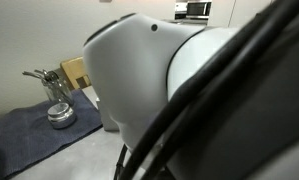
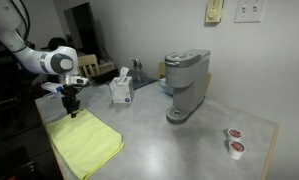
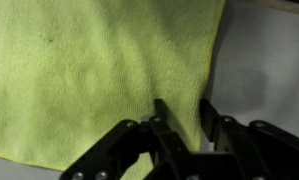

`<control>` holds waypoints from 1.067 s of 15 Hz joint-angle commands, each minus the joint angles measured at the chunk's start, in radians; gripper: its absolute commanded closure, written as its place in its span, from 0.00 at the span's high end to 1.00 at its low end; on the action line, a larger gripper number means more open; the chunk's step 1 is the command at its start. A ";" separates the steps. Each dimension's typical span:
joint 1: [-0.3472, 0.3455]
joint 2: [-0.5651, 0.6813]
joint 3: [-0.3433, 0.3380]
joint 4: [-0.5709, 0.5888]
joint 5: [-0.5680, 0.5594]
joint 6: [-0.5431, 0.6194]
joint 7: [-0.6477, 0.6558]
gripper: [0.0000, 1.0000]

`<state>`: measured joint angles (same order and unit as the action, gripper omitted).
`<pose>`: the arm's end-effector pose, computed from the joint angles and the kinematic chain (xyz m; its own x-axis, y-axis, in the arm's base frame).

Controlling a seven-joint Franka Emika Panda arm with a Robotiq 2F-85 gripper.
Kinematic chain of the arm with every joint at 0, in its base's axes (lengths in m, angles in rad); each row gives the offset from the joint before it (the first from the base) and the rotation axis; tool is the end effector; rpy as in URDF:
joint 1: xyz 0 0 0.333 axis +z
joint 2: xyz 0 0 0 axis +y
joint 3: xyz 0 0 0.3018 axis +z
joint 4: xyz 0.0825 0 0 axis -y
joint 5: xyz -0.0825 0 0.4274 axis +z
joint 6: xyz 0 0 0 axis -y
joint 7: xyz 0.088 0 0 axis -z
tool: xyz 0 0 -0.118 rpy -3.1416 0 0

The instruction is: Unfold the yellow towel from right to left, fold the yellow towel from left to right

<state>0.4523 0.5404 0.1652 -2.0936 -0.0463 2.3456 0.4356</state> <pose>0.4512 0.3293 0.0820 0.9423 0.1900 -0.2757 0.2142 -0.9749 0.0601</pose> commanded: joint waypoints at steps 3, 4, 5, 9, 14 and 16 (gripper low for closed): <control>0.007 0.012 -0.011 0.011 -0.015 -0.014 0.009 0.01; 0.006 0.012 -0.011 0.010 -0.014 -0.012 0.009 0.00; 0.006 0.011 -0.012 0.010 -0.014 -0.012 0.010 0.00; 0.001 0.004 -0.014 0.002 -0.011 -0.008 0.008 0.01; -0.032 -0.027 0.011 -0.029 0.020 0.009 -0.054 0.01; -0.050 -0.043 0.023 -0.042 0.038 0.016 -0.094 0.01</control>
<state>0.4427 0.5344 0.1646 -2.0960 -0.0382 2.3467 0.4066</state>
